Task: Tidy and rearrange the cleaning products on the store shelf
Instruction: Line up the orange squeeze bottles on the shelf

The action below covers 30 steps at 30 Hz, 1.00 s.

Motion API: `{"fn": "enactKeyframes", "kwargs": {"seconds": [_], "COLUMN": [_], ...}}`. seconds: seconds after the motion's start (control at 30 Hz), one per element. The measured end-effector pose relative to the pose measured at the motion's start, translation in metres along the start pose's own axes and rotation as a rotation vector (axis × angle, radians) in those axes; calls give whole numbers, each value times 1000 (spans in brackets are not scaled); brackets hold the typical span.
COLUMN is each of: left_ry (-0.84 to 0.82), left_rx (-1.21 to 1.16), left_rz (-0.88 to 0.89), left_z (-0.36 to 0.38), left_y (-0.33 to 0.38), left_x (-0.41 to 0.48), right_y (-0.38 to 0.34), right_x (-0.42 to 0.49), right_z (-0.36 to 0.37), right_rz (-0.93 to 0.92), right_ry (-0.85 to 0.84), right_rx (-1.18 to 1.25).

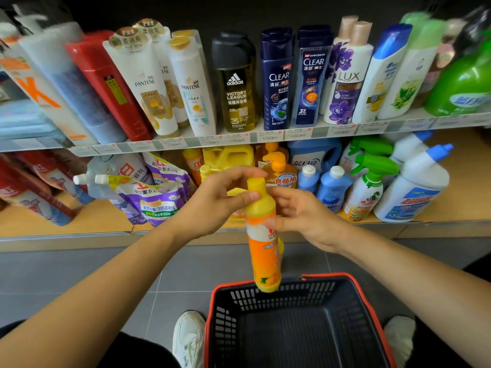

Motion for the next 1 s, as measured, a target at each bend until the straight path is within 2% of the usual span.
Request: {"fn": "enactKeyframes", "kwargs": {"seconds": [0.07,0.2,0.27,0.47,0.6,0.73,0.83,1.0], "left_ry": [80,316,405,361,396,313,276,39], "left_rx": [19,-31,3,-35,-60,-105,-209,-44], "left_rz": [12,12,11,28,4,-22,-173,-408], "left_z": [-8,-22,-28,-37,-41,-27,-13,28], "left_y": [2,3,0,0,-4,-9,-32,-68], "left_x": [2,1,-1,0,-2,-4,-10,-26], "right_y": [2,9,8,10,9,8,2,-1], "right_x": [-1,-2,-1,-2,-1,0,0,-4], "right_z": [2,8,3,2,2,-6,-13,-32], "right_rz": [29,70,71,139,151,142,115,102], "right_ry": [35,113,155,23,-7,88,167,333], "right_rx": [48,-127,-115,134,124,40,28,152]}}
Point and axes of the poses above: each hand's wrist, its own x-axis towards the middle knuckle, its own z-axis out of the palm, y = z × x, the point moved 7 cm from there along x, towards the middle knuckle, and after that the axes turned 15 degrees about -x, right-handed, at the moved point
